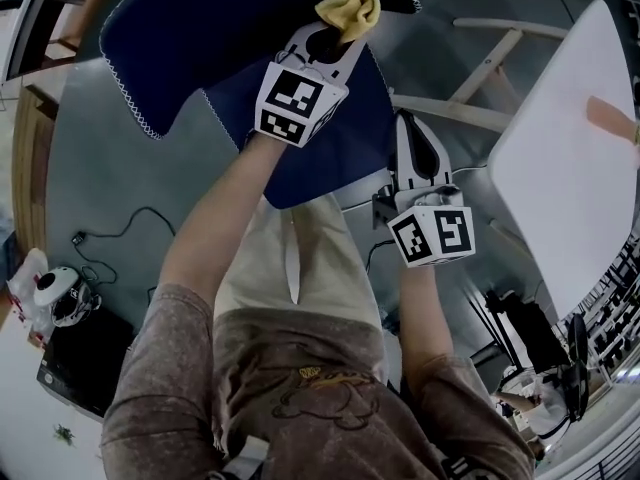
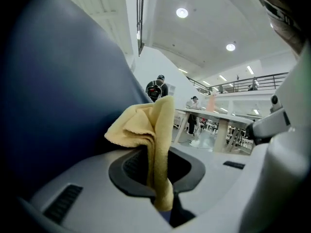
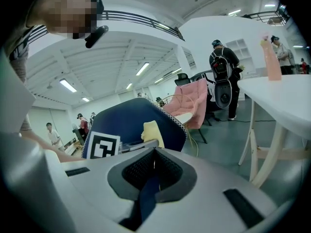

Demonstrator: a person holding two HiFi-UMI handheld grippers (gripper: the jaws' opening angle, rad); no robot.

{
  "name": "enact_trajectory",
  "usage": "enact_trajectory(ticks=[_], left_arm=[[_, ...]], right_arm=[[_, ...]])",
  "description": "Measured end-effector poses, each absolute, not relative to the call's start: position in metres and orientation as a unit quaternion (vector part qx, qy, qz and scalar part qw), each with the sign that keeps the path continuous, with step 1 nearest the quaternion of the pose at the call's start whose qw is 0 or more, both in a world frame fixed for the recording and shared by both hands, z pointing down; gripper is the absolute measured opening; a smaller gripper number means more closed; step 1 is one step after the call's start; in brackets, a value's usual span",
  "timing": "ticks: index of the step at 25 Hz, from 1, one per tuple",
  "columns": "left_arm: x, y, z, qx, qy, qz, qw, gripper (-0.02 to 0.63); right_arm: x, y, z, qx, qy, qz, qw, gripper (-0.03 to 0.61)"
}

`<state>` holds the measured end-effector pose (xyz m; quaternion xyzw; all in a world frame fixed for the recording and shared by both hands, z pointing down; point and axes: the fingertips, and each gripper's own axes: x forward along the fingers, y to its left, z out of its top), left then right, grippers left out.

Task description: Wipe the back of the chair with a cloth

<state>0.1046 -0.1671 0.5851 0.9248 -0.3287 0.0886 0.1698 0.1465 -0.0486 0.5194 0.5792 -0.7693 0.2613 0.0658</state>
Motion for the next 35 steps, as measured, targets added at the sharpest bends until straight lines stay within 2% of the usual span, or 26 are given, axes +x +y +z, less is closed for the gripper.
enact_trajectory(ticks=[11, 18, 27, 35], left_arm=[[-0.043, -0.105, 0.601, 0.866, -0.458, 0.128, 0.156, 0.057], [-0.109, -0.061, 0.627, 0.829, -0.505, 0.184, 0.155, 0.057], [-0.16, -0.053, 0.664, 0.781, -0.567, 0.216, 0.146, 0.057], [-0.156, -0.08, 0.69, 0.779, -0.564, 0.228, 0.151, 0.057]], right_arm=[[0.107, -0.059, 0.52, 0.544, -0.795, 0.26, 0.068, 0.025], [0.092, -0.063, 0.521, 0.527, -0.806, 0.261, 0.072, 0.026], [0.082, -0.058, 0.526, 0.513, -0.813, 0.262, 0.082, 0.025], [0.084, -0.055, 0.535, 0.507, -0.815, 0.268, 0.087, 0.025]])
